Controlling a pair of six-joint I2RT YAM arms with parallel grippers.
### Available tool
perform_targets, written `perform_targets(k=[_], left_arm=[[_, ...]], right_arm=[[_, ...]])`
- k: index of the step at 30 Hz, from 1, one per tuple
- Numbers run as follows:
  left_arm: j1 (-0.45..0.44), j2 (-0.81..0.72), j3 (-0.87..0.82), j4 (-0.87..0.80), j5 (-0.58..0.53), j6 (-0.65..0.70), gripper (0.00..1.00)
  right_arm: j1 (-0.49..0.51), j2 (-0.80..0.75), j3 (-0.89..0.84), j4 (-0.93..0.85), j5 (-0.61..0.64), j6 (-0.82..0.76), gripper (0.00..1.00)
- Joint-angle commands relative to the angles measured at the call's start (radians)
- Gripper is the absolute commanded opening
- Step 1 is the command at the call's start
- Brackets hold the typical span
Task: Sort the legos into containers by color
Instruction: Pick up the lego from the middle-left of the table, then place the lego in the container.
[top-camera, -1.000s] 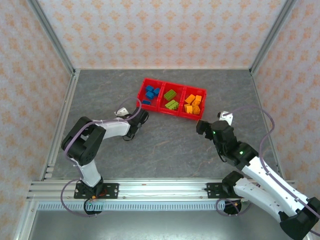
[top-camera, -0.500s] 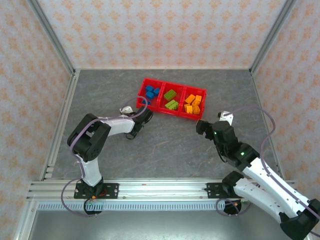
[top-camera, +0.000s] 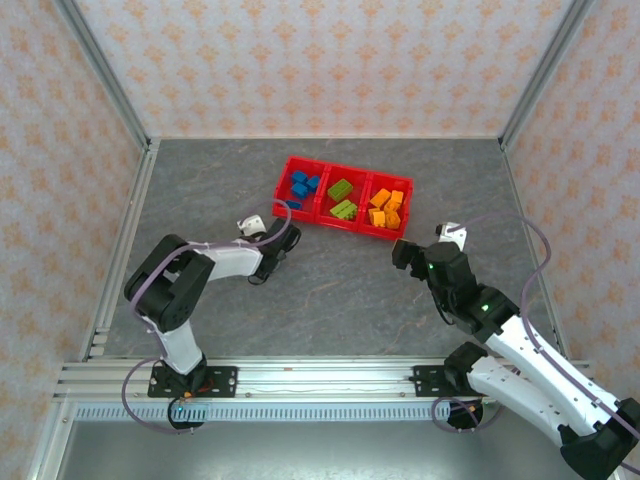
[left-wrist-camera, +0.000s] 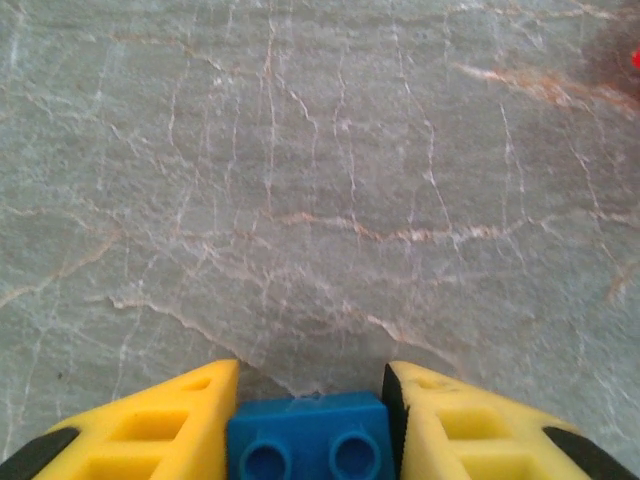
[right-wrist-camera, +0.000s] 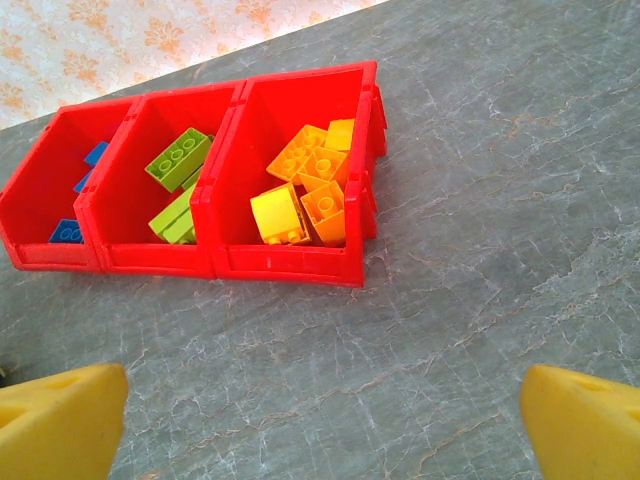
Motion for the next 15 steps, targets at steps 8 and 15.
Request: perform_targets(k=[8,15], left_arm=[[-0.057,-0.305,0.023,-0.035,0.098,0.06,0.33],[-0.042,-0.356,0.162,-0.024,-0.027,0.182,0.34]], right_arm=[[0.005,0.005,0.005,0.005,0.032,-0.005,1.0],[0.005,0.006,0.007,0.001,0.041,-0.002,1.0]])
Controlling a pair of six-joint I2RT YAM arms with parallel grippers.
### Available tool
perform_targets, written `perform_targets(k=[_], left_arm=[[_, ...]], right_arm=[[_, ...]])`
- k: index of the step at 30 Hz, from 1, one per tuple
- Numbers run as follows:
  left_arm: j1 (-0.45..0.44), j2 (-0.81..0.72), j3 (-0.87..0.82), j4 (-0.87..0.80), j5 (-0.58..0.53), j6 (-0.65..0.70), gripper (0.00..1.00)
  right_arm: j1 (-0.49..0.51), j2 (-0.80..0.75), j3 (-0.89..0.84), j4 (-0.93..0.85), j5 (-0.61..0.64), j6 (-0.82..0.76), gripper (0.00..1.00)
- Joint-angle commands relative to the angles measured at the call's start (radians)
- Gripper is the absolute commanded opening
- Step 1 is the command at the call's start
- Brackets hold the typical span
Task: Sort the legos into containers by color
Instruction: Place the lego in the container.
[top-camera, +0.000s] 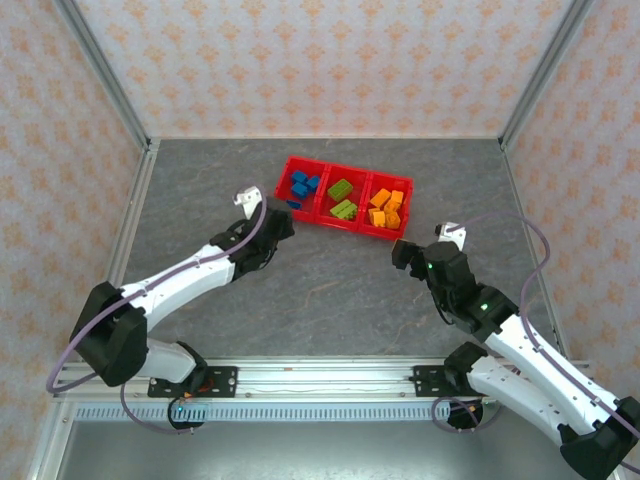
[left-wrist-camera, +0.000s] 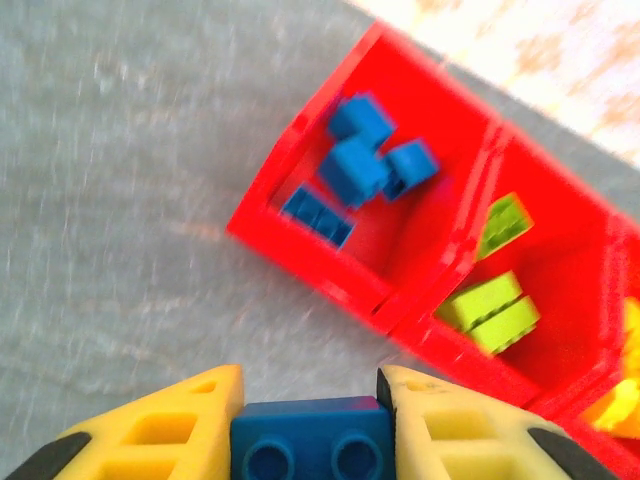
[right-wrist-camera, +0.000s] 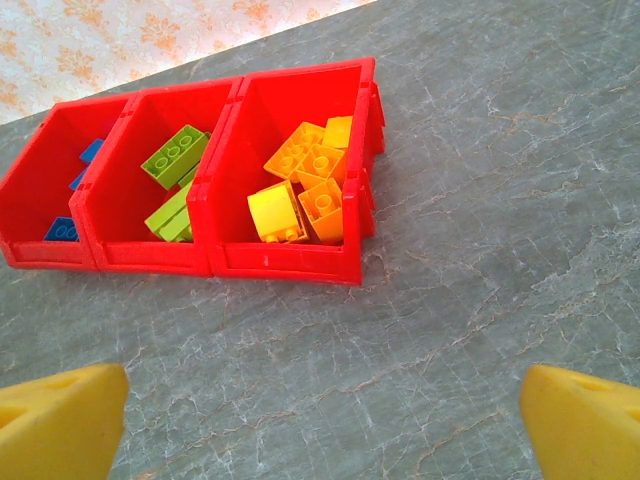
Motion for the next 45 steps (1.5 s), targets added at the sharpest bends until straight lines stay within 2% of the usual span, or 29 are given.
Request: perform_targets(k=[1,6,8,13,17,21,27,32,37,38,39,45], left_arm=[[0.026,0.034,0.088,-0.008,-0.077,0.104,0.34],[0.099,0.237,0.32,-0.035,-0.005,0.175,0.35],[0.133,0.334,0.429,-0.066,0.071,0.172,0.35],[0.158,0.567,0.672,-0.131,0.154,0.195,0.35],[0.172,0.708,0.817,-0.195,0.179,0.199,0.36],[0.175,0.784,0.905,-0.25,0.181,0.191,0.37],[0.175,0.799,0.9,-0.259,0.195,0.18,0.5],[0.175,0.774,0.875,-0.255,0.213,0.204,0.7],[0.175,0.681,0.768,-0.166,0.234,0.211,0.86],[0.175,0.652,0.738,-0.139,0.241,0.211,0.96],[0.175,0.628,0.711,-0.113,0.247,0.211,0.99],[0.175,0.449,0.548,0.019,0.284,0.264,0.99]], right_arm=[[0.005,0.0,0.007,0.001,0.038,-0.002,1.0],[0.005,-0.002,0.008,-0.002,0.041,-0.002,1.0],[0.005,-0.002,0.011,-0.005,0.044,0.0,1.0],[0.005,-0.003,0.01,-0.007,0.052,0.002,1.0],[0.005,-0.003,0.01,-0.008,0.052,0.0,1.0],[0.005,-0.003,0.01,-0.007,0.052,0.0,1.0],[0.005,0.006,0.011,-0.004,0.05,-0.002,1.0],[0.005,0.009,0.01,-0.004,0.052,-0.002,1.0],[0.005,0.01,0.009,-0.004,0.052,-0.002,1.0],[0.005,0.012,0.009,-0.004,0.053,-0.002,1.0],[0.005,0.013,0.008,-0.004,0.052,-0.002,1.0],[0.005,0.014,0.011,-0.004,0.052,0.0,1.0]])
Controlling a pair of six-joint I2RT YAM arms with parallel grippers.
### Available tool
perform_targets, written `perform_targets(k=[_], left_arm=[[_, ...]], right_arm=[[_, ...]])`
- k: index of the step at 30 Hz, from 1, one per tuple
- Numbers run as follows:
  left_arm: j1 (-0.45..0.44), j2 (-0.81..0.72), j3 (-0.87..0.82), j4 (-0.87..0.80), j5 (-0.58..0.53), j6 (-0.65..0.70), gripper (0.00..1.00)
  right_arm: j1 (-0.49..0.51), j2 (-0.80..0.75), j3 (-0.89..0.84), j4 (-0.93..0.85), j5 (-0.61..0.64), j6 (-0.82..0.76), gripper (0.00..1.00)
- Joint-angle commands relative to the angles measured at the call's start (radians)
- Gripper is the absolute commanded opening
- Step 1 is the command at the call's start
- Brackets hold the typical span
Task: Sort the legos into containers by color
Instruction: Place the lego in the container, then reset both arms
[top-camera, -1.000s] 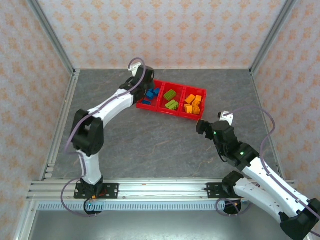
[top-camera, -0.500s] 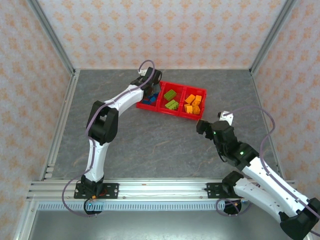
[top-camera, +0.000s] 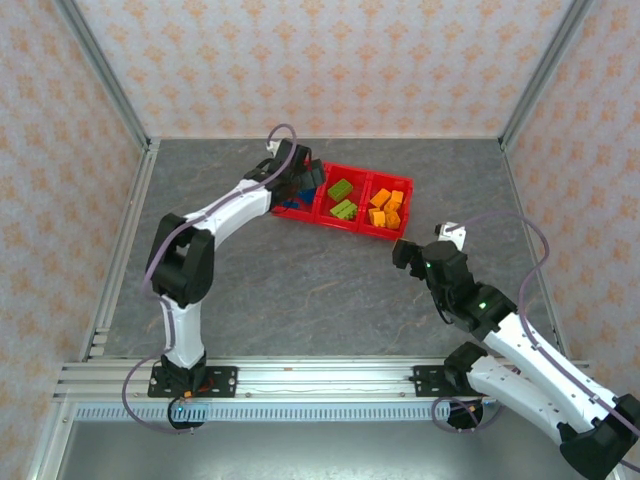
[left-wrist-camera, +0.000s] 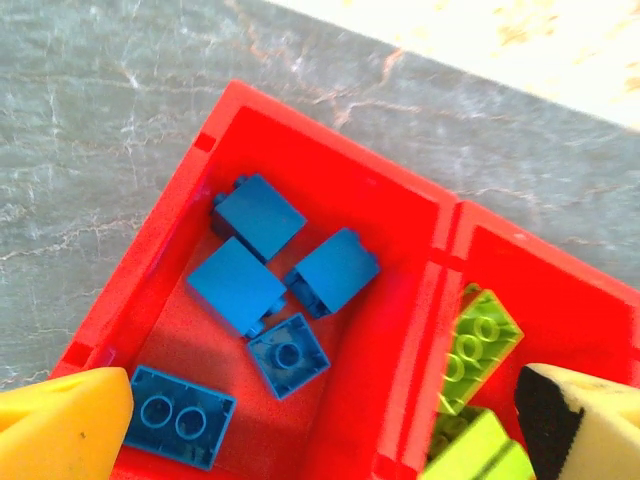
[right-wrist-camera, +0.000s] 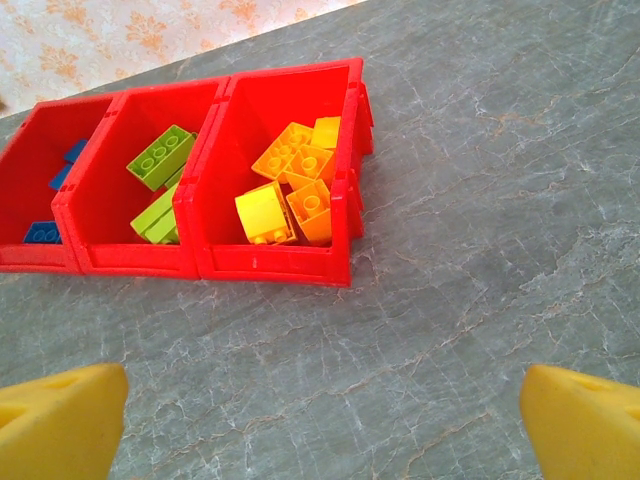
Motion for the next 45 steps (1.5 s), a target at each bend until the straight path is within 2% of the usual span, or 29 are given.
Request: perform_targets(k=[1,8,11,14,18,21,23,25,27,30,34,38,39,40,42,43,45], left_arm=[[0.007,-0.121,-0.057,0.11,0.013,0.056,0.99],[0.008,-0.418,-0.2,0.181,-0.108,0.203,1.0],[0.007,-0.588,-0.316,0.275,-0.112,0.286,0.99],[0.007,-0.756,-0.455,0.393,-0.127,0.364,0.99],[0.007,-0.951,-0.658,0.551,-0.182,0.454,0.99],[0.007,-1.081,-0.826,0.693,-0.158,0.528,0.99],[0.007,-1.162,-0.966,0.853,-0.171,0.531,0.99],[0.007,-1.229,-1.103,1.022,-0.215,0.533,0.99],[0.007,-1.265,-1.194,1.127,-0.283,0.545,0.99],[0.009,-1.284,-1.298,1.238,-0.327,0.613,0.99],[0.008,-1.282,-1.347,1.238,-0.337,0.63,1.0],[0.009,-1.242,-1.355,1.238,-0.351,0.633,0.99],[0.009,-1.228,-1.354,1.235,-0.365,0.631,0.99],[0.009,-1.213,-1.353,1.226,-0.385,0.625,0.99],[0.009,-1.191,-1.358,1.223,-0.397,0.629,1.0],[0.009,-1.181,-1.362,1.223,-0.394,0.633,0.99],[0.01,-1.166,-1.366,1.218,-0.379,0.64,0.99]], right_arm=[[0.005,-0.004,0.01,-0.003,0.03,-0.001,1.0],[0.005,-0.037,0.031,-0.025,0.051,0.018,1.0],[0.005,-0.039,0.062,-0.016,0.087,0.026,1.0],[0.003,-0.034,0.077,0.069,0.116,-0.01,1.0],[-0.001,-0.003,0.068,0.316,0.22,-0.219,1.0],[-0.041,0.043,0.044,0.607,0.254,-0.494,1.0],[-0.109,0.085,0.015,0.797,0.2,-0.626,1.0],[-0.233,0.15,0.006,0.896,0.065,-0.645,1.0],[-0.349,0.224,0.012,0.913,-0.024,-0.557,1.0],[-0.457,0.339,-0.034,0.966,-0.025,-0.439,1.0],[-0.483,0.434,-0.234,1.163,0.09,-0.399,1.0],[-0.524,0.556,-0.414,1.416,0.055,-0.315,1.0],[-0.528,0.599,-0.428,1.502,0.053,-0.321,1.0],[-0.527,0.59,-0.397,1.424,0.009,-0.325,1.0],[-0.53,0.644,-0.414,1.57,-0.058,-0.396,1.0],[-0.532,0.678,-0.404,1.581,-0.064,-0.41,1.0],[-0.536,0.838,-0.422,1.791,-0.076,-0.423,1.0]])
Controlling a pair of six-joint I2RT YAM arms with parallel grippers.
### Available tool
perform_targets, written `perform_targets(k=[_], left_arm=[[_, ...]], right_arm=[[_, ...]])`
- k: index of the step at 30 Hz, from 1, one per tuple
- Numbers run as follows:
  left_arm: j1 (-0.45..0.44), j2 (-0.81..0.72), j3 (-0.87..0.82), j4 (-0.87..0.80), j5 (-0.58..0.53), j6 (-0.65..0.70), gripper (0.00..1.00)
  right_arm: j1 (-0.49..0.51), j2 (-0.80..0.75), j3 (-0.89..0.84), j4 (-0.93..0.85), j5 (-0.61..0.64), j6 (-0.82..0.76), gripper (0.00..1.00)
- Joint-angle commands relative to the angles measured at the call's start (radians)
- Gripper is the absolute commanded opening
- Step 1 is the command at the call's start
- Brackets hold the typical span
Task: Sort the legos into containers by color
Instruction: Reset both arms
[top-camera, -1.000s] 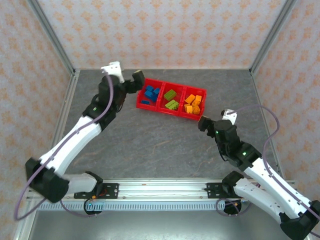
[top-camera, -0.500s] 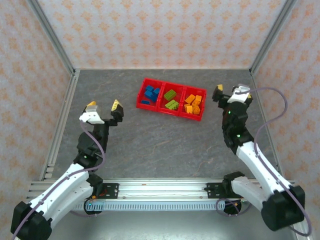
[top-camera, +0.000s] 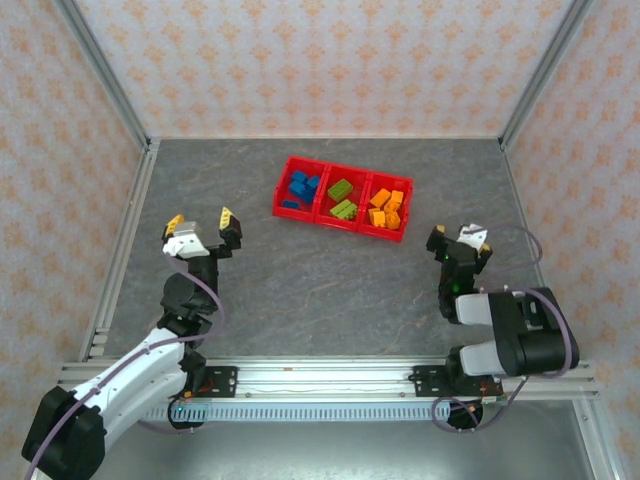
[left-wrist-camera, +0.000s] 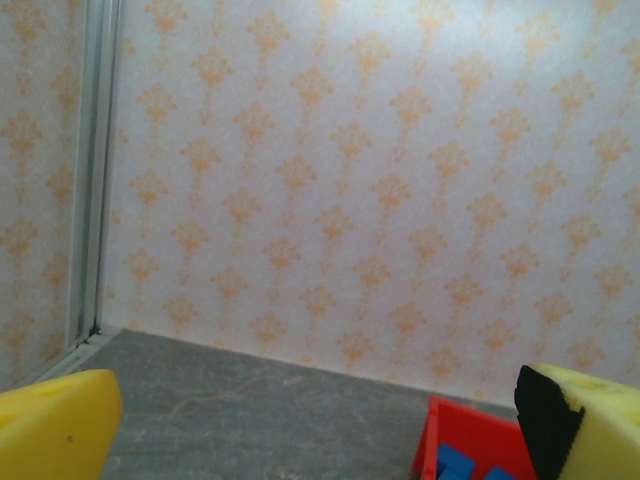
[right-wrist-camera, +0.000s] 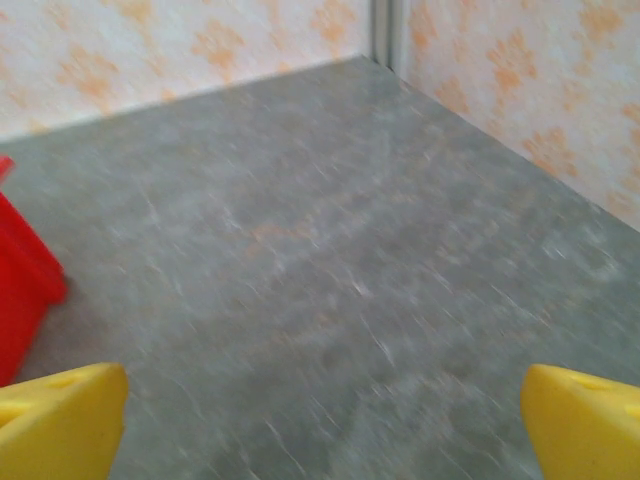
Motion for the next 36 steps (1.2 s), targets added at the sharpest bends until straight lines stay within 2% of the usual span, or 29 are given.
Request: perform_targets(k=[1,2,3,4,5,6,8,10,14,16,18,20,23,25,26,27,28,29,30,32,35,36], left_arm=[[0.009,0.016,-0.013,0.036,-0.008,0.034,0.99],[0.009,0.023,-0.014,0.037,-0.013,0.036,1.0],[0.01,0.034,-0.017,0.043,-0.028,0.039,0.99],[0.012,0.047,-0.023,0.053,-0.047,0.046,0.99],[0.015,0.058,-0.031,0.068,-0.059,0.059,0.99],[0.023,0.075,-0.046,0.1,-0.067,0.075,0.99],[0.048,0.117,-0.075,0.166,-0.08,0.084,0.99],[0.088,0.174,-0.078,0.183,-0.081,0.059,1.0],[0.196,0.353,-0.054,0.24,-0.04,-0.011,0.99],[0.251,0.461,-0.041,0.305,0.02,-0.005,0.99],[0.275,0.536,-0.001,0.297,0.05,0.032,0.99],[0.3,0.615,0.043,0.235,0.068,-0.004,1.0],[0.314,0.771,0.0,0.477,0.08,0.016,1.0],[0.36,0.727,0.057,0.276,0.164,-0.051,1.0],[0.394,0.765,0.046,0.338,0.202,-0.075,1.0],[0.416,0.815,-0.006,0.529,0.238,-0.069,1.0],[0.415,0.81,-0.013,0.521,0.211,-0.072,1.0],[0.412,0.771,0.009,0.399,0.178,-0.1,0.99],[0.412,0.767,0.016,0.382,0.15,-0.115,1.0],[0.4,0.808,-0.025,0.546,0.144,-0.078,0.99],[0.347,0.8,-0.007,0.504,0.062,-0.046,1.0],[0.346,0.808,-0.023,0.544,0.061,-0.041,1.0]], right_arm=[[-0.006,0.154,-0.014,0.409,-0.037,-0.044,1.0],[-0.007,0.104,0.018,0.249,-0.023,-0.022,1.0],[-0.021,0.089,0.027,0.219,-0.051,-0.009,1.0],[-0.022,0.126,-0.004,0.342,-0.051,-0.023,1.0],[-0.021,0.124,0.003,0.323,-0.048,-0.023,1.0],[-0.021,0.094,0.026,0.22,-0.052,-0.012,1.0],[-0.021,0.115,0.004,0.305,-0.049,-0.021,1.0],[-0.022,0.094,0.021,0.233,-0.053,-0.014,1.0],[-0.022,0.098,0.016,0.254,-0.053,-0.015,1.0],[-0.022,0.096,0.016,0.249,-0.052,-0.015,1.0],[-0.022,0.1,0.014,0.262,-0.052,-0.017,1.0],[-0.022,0.098,0.015,0.257,-0.052,-0.016,1.0],[-0.022,0.099,0.015,0.258,-0.052,-0.017,1.0],[-0.022,0.098,0.014,0.255,-0.052,-0.017,1.0],[-0.022,0.099,0.015,0.255,-0.052,-0.017,1.0],[-0.023,0.099,0.014,0.255,-0.052,-0.016,1.0],[-0.022,0.099,0.017,0.255,-0.053,-0.017,1.0],[-0.022,0.099,0.016,0.255,-0.052,-0.017,1.0],[-0.022,0.098,0.016,0.255,-0.052,-0.017,1.0],[-0.022,0.098,0.014,0.255,-0.052,-0.014,1.0],[-0.022,0.098,0.015,0.255,-0.052,-0.015,1.0],[-0.022,0.098,0.015,0.255,-0.052,-0.015,1.0]])
